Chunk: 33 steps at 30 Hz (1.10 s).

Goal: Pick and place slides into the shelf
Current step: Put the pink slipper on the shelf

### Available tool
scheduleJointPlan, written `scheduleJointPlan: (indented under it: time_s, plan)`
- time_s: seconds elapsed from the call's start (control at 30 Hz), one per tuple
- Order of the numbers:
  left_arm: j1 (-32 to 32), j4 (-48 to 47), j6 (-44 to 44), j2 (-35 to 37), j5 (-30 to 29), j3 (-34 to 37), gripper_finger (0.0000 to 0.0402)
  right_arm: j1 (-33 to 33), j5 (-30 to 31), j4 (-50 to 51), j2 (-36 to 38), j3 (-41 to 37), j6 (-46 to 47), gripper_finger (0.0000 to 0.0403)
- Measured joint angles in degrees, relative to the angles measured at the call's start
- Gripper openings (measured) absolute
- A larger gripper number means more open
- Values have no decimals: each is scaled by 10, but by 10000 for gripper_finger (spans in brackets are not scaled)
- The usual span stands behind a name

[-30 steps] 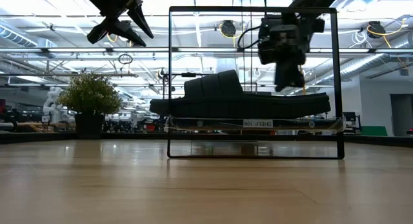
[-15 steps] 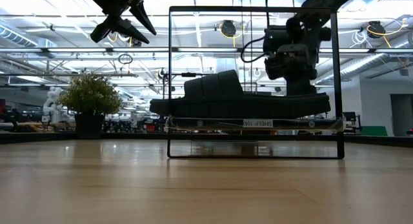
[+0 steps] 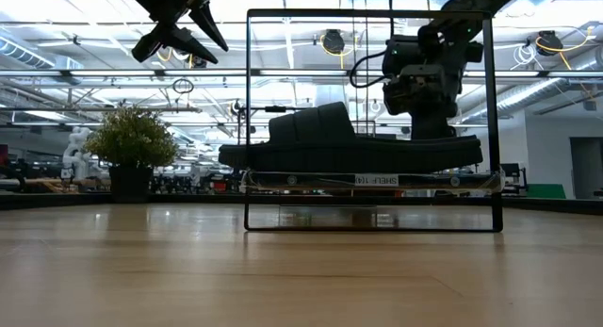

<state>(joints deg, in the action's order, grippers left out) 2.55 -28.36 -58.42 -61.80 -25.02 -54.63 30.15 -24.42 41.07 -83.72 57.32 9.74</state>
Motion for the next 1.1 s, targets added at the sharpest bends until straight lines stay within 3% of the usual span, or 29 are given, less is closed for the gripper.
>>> scheduleJointPlan:
  time_s: [0.63, 1.1]
  plan:
    - [0, 0, 2, 0, 0, 0, 115, 2, 51, -8, 0, 0, 0, 100]
    - [0, 0, 2, 0, 0, 0, 115, 1, 47, 14, 0, 0, 5, 100]
